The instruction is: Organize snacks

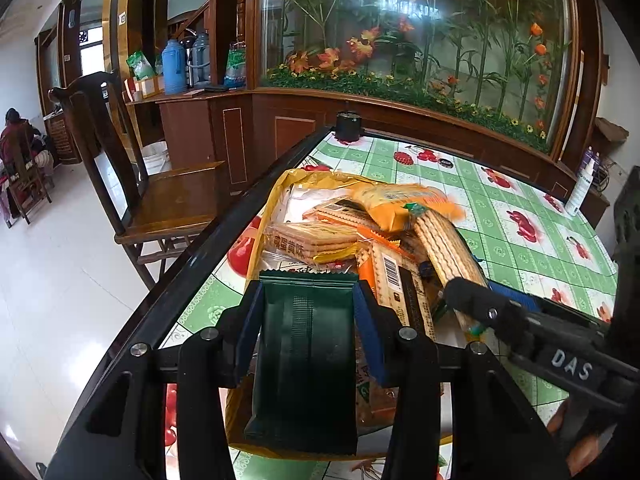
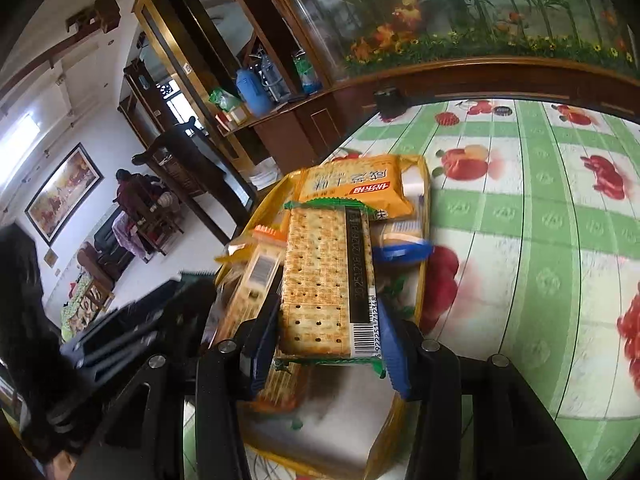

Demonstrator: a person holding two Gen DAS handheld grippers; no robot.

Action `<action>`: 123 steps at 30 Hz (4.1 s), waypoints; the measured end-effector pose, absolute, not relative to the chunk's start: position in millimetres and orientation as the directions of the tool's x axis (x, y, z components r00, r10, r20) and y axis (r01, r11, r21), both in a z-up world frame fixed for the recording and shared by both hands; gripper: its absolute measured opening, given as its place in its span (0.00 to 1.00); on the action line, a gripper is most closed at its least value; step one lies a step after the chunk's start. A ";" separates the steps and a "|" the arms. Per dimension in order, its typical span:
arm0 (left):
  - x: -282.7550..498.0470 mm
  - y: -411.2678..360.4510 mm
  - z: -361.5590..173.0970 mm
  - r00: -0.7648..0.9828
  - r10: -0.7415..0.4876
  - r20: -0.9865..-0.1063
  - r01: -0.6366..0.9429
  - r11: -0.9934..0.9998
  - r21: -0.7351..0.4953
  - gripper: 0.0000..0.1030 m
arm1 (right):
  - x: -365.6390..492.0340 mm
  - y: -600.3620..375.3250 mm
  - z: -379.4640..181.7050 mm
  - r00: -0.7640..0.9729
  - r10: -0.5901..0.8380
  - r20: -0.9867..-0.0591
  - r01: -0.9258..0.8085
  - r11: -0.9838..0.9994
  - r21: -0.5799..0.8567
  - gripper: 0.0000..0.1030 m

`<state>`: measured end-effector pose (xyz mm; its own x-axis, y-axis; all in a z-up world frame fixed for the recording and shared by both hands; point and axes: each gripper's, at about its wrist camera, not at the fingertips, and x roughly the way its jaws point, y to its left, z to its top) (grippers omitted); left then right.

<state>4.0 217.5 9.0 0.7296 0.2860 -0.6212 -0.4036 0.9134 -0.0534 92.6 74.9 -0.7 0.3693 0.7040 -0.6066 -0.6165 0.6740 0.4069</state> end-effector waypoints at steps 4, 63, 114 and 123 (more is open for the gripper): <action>4.8 221.4 8.6 0.733 0.268 -0.625 -0.402 0.912 -0.079 0.42 | 95.0 76.7 -2.1 0.358 0.699 -0.619 -0.616 0.675 0.407 0.47; -88.5 152.3 73.5 0.755 0.416 -0.507 -0.479 0.878 0.007 0.84 | -0.9 -32.9 60.7 0.607 0.583 -0.540 -0.573 0.792 0.211 0.97; -169.3 143.8 95.4 0.747 0.506 -0.431 -0.550 0.835 0.027 0.89 | -56.9 24.5 110.3 0.558 0.683 -0.471 -0.788 0.615 -0.041 0.99; -170.1 148.9 95.4 0.740 0.514 -0.434 -0.561 0.828 0.024 0.89 | -70.9 50.3 114.4 0.552 0.697 -0.458 -0.820 0.552 -0.148 0.99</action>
